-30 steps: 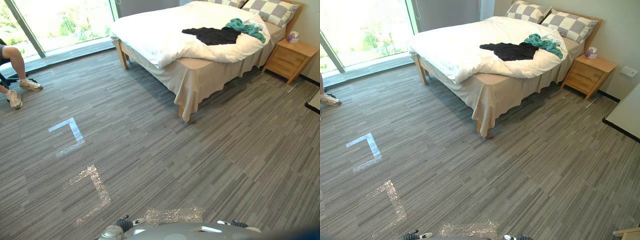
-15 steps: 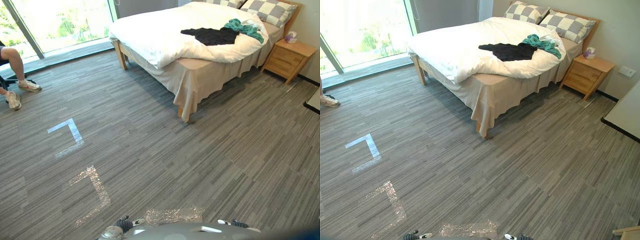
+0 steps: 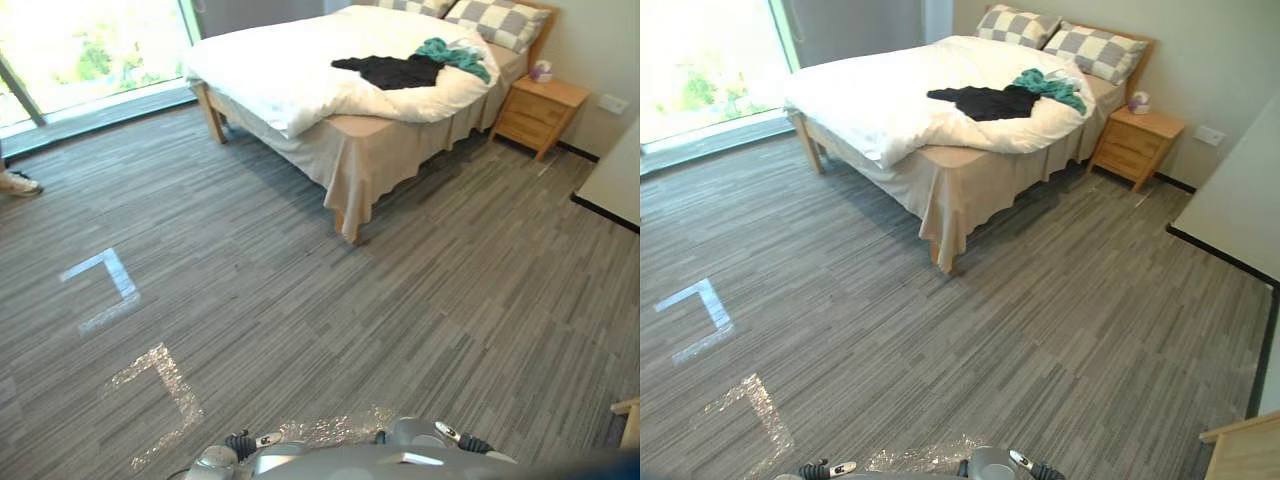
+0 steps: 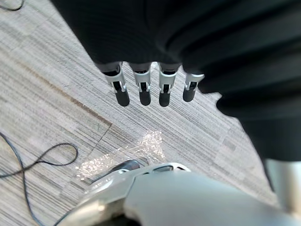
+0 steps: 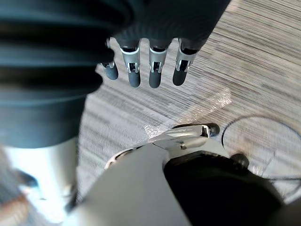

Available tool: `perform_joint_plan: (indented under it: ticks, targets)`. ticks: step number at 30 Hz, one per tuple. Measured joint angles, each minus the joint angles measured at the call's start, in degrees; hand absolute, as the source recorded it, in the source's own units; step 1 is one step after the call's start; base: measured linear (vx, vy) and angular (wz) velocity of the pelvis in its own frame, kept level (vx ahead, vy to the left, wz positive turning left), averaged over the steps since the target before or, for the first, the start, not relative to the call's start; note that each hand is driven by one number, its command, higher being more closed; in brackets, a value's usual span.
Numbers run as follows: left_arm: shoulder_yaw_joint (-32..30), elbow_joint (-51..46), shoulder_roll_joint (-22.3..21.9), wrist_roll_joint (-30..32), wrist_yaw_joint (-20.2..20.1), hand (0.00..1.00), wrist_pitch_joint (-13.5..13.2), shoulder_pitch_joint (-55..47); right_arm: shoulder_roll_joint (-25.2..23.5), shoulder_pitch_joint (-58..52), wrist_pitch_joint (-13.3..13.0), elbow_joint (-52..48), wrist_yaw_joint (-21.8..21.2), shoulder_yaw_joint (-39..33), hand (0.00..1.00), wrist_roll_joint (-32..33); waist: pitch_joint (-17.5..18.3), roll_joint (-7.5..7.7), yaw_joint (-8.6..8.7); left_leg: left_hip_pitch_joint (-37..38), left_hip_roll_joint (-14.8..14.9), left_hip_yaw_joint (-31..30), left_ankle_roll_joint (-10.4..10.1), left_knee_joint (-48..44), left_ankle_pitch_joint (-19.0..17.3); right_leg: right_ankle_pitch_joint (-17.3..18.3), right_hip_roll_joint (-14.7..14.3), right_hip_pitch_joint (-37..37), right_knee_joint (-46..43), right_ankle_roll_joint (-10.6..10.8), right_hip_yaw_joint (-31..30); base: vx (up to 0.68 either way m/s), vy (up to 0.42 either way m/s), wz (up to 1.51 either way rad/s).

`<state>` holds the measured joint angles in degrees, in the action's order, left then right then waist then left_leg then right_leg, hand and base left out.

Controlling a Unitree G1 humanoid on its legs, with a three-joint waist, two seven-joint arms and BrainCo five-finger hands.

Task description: Tidy the bed and pick cloth on bed and put in laundry

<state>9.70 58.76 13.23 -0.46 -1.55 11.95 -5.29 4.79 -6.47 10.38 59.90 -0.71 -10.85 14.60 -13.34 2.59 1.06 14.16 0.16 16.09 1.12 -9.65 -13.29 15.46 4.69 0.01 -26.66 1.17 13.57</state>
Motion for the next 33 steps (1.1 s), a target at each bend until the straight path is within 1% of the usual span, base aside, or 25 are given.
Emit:
perform_joint_plan:
  ticks: [3, 5, 6, 7, 8, 9, 10, 11, 12, 14, 16, 17, 18, 20, 21, 22, 23, 24, 25, 26, 27, 28, 30, 32, 33]
  targets:
    - [0.2, 0.1, -0.6, 0.3, -0.1, 0.0, 1.4, 0.7, -0.1, -0.4, 0.7, 0.1, 0.5, -4.3, 0.0, 1.1, -1.8, -1.53, 1.0, 1.7, 4.2, 1.2, -1.9, -1.1, -2.1, 1.0, 0.0, -2.2, -2.3, -0.4, 3.0, 0.02, -0.139, -0.27]
    - [-1.0, 0.2, -1.1, 2.2, -0.5, 0.0, 1.7, 0.0, -0.4, -1.0, 0.5, -0.6, 0.5, -4.4, 0.0, 0.8, -1.9, -1.94, 0.96, 3.2, 9.0, 4.3, -4.8, -2.0, -3.8, -1.8, 0.5, -6.2, 1.0, 1.3, 3.0, 0.17, -0.202, -0.54]
    - [-1.3, 0.2, -1.1, 2.4, -0.5, 0.0, 1.7, -0.1, -0.4, -1.2, 0.4, -0.9, 0.5, -4.4, 0.0, 0.8, -1.9, -1.79, 0.87, 3.4, 9.7, 5.0, -5.5, -2.4, -4.2, -2.5, 0.8, -6.9, 1.5, 1.2, 3.0, 0.29, -0.256, -0.69]
    - [-2.3, 0.1, -1.0, 2.6, -0.5, 0.0, 1.7, -0.2, -1.4, -2.1, -0.4, -2.4, 0.6, -4.4, 0.0, 0.2, -1.9, -1.26, 0.32, 4.6, 11.7, 7.2, -8.0, -3.6, -5.7, -4.6, 2.0, -8.8, 2.2, 0.7, 3.3, 0.27, -0.225, -0.64]
    - [-2.9, 0.1, -1.0, 3.1, -0.5, 0.0, 1.8, -0.1, -1.7, -2.7, -1.0, -3.1, 0.6, -4.5, 0.0, 0.0, -1.9, -1.02, -0.07, 5.2, 12.3, 8.1, -8.9, -4.0, -6.4, -5.5, 2.7, -9.6, 2.1, 0.3, 3.6, 0.37, -0.291, -0.89]
    - [-3.1, 0.1, -1.2, 4.1, -0.4, 0.0, 1.9, 0.0, -2.0, -3.3, -2.1, -3.8, 0.9, -4.7, 0.0, -0.7, -1.7, -1.09, -0.32, 6.7, 13.8, 9.8, -10.4, -4.6, -7.6, -7.7, 3.6, -11.1, -1.6, -1.3, 6.0, 0.41, -0.286, -0.67]
    - [-3.1, 0.1, -1.3, 4.4, -0.3, 0.0, 2.1, 0.7, -2.0, -3.3, -3.2, -4.4, 1.2, -4.7, 0.0, -2.8, -1.2, -1.59, 0.33, 7.0, 15.6, 10.4, -10.0, -4.3, -8.6, -4.0, 2.8, -13.1, -6.1, -3.7, 7.1, 0.41, -0.286, -0.43]
    - [-3.2, 0.1, -1.5, 4.4, -0.3, 0.0, 2.1, 1.3, -2.1, -3.3, -3.7, -4.7, 1.3, -4.7, 0.0, -4.1, -0.6, -1.51, 1.08, 6.8, 16.3, 10.4, -8.8, -3.9, -8.8, -1.9, 2.4, -13.9, -7.7, -4.0, 7.6, 0.44, -0.274, 0.02]
    - [-3.4, 0.0, -1.8, 4.4, 0.2, 0.0, 1.8, 2.1, -1.9, -3.0, -4.9, -5.2, 1.4, -4.7, 0.0, -6.5, -0.1, -2.28, 1.84, 6.1, 17.5, 8.9, -6.3, -6.2, -7.8, 0.8, 0.8, -14.3, -8.5, -5.3, 8.1, 0.47, -0.296, 0.02]
    - [-3.7, -0.2, -3.4, 3.8, 0.9, 0.0, -0.3, 3.1, 0.5, -1.6, -5.9, -5.0, 1.3, -3.1, 0.0, -9.4, 1.5, -5.18, 1.61, -1.7, 21.3, 3.6, -5.0, -25.2, -3.9, 2.4, -4.0, -12.9, -5.2, -6.6, 7.6, 0.58, -0.311, -0.35]
    - [-3.8, -0.2, -3.7, 1.8, 1.8, 0.0, -1.9, 3.3, 2.1, 1.5, -7.1, -3.7, 0.2, -0.5, 0.0, -11.2, 1.2, -6.51, 1.94, -7.8, 22.3, -1.3, -6.0, -41.7, -4.4, 1.5, -7.4, -6.8, 1.3, -8.0, 7.0, 0.58, -0.209, -0.3]
    - [-4.0, -0.5, -3.6, 0.9, 2.1, 0.0, -2.9, 3.2, 2.9, 2.9, -7.5, -2.4, -2.2, 1.3, 0.0, -11.8, 1.1, -6.11, 1.38, -10.5, 20.2, -3.3, -6.4, -47.7, -4.9, 0.5, -8.6, -1.3, 6.3, -8.7, 5.5, 0.56, -0.175, -0.31]
    - [-4.0, -1.0, -3.6, 0.2, 2.2, 0.0, -3.4, 3.2, 3.1, 3.5, -7.7, -1.9, -3.6, 2.1, 0.0, -12.1, 1.0, -5.7, 1.01, -11.7, 18.6, -4.0, -6.4, -48.9, -5.2, 0.2, -8.8, 1.1, 8.6, -8.8, 4.6, 0.64, -0.164, -0.54]
    - [-4.2, -4.0, -3.6, -1.7, 2.9, 0.0, -4.9, 3.2, 4.1, 6.9, -8.0, -1.3, -8.4, 5.0, 0.0, -14.1, 0.5, -5.14, -1.34, -19.4, 12.5, -3.5, -4.9, -47.7, -7.2, -0.9, -8.6, 8.7, 15.3, -8.1, 0.7, 0.63, -0.104, -0.78]
    - [-4.2, -4.3, -3.7, -2.6, 3.1, 0.0, -5.5, 3.3, 4.2, 7.9, -8.4, -1.3, -9.5, 5.6, 0.0, -14.8, 0.3, -5.51, -1.89, -21.5, 11.4, -2.9, -4.2, -46.1, -7.9, -1.0, -8.5, 10.1, 16.1, -8.0, -0.3, 0.5, 0.001, -0.76]
    - [-4.2, -4.6, -3.9, -3.6, 3.2, 0.0, -6.1, 3.5, 4.2, 9.6, -8.8, -1.4, -10.8, 6.4, 0.0, -15.9, -0.1, -6.1, -2.29, -25.5, 9.9, -0.9, -3.3, -41.6, -8.3, -0.9, -8.0, 12.6, 17.2, -6.9, -0.9, 0.51, 0.052, -0.57]
    - [-4.2, -4.8, -3.7, -4.6, 3.2, 0.0, -6.4, 3.6, 4.0, 10.5, -8.9, -1.4, -11.5, 7.4, 0.0, -16.0, -0.6, -6.0, -2.3, -27.9, 8.2, 2.4, -1.9, -33.1, -6.7, 0.0, -6.6, 15.0, 17.3, -4.0, -0.1, 0.52, 0.059, -0.44]
    - [-4.2, -4.8, -3.7, -5.3, 3.2, 0.0, -6.5, 3.6, 3.8, 10.5, -8.9, -1.5, -11.7, 8.2, 0.0, -16.0, -0.6, -5.94, -2.26, -28.3, 7.3, 4.4, -1.2, -27.3, -4.2, 0.6, -6.2, 16.2, 17.2, -2.7, 0.6, 0.53, 0.078, -0.22]
    - [-3.9, -5.2, -4.1, -6.1, 3.2, 0.0, -6.5, 2.4, 3.6, 10.1, -8.9, -1.7, -11.9, 9.6, 0.0, -15.9, -0.1, -6.85, -2.06, -28.1, 5.8, 8.0, 0.7, -12.8, 7.2, 1.8, -6.7, 18.1, 16.8, -0.2, 1.9, 0.51, 0.11, -0.12]
    - [-3.4, -5.9, -5.6, -7.1, 3.1, 0.0, -6.9, 1.4, 3.5, 8.7, -8.8, -1.6, -11.9, 10.2, 0.0, -15.7, 0.9, -9.67, -2.27, -28.2, 6.4, 9.8, 11.6, -5.2, 18.4, 3.9, -8.3, 19.8, 15.2, 2.3, 2.3, 0.51, 0.128, 0.19]
    - [-3.7, -5.6, -4.5, -7.3, 2.9, 0.0, -7.1, 2.5, 2.3, 8.3, -8.5, -0.9, -11.3, 10.3, 0.0, -15.5, 0.7, -7.67, -1.77, -27.4, 4.9, 10.0, 11.3, -5.4, 18.3, 5.0, -6.3, 20.3, 13.9, 2.5, 2.8, 0.47, 0.174, 0.28]
    - [-3.6, -5.4, -4.6, -8.1, 2.7, 0.0, -7.4, 3.4, 2.3, 8.5, -8.2, -0.2, -11.2, 11.7, 0.0, -14.0, 0.4, -7.06, -1.82, -25.9, 3.0, 9.9, 11.0, -1.9, 18.0, 6.0, -4.4, 19.7, 13.1, 1.6, 3.9, 0.4, 0.231, 0.24]
    - [-3.3, -5.5, -5.4, -9.7, 2.6, 0.0, -7.8, 3.8, 2.1, 9.0, -7.5, -0.5, -9.8, 11.7, 0.0, -11.7, 0.2, -6.25, -2.29, -24.1, 0.1, 10.3, 10.4, 1.7, 18.3, 4.3, -1.5, 20.1, 18.7, 2.1, 5.7, 0.28, 0.249, 0.11]
    - [-3.2, -4.9, -6.1, -10.5, 2.4, 0.0, -7.6, 4.6, 2.1, 8.8, -6.7, -0.5, -8.0, 11.4, 0.0, -11.4, 0.1, -5.38, -1.86, -22.9, -2.7, 9.9, 9.1, 2.1, 16.1, 2.3, 0.9, 21.6, 20.1, 3.6, 6.4, 0.16, 0.183, 0.28]
    - [-3.3, -4.6, -7.1, -11.8, 2.1, 0.0, -7.4, 4.5, 2.2, 8.6, -6.2, -0.4, -6.4, 11.1, 0.0, -11.9, 0.5, -5.24, -2.58, -22.7, -3.4, 10.7, 7.5, 1.2, 13.4, 2.0, 1.8, 22.2, 19.5, 3.9, 6.6, 0.17, 0.155, 0.09]
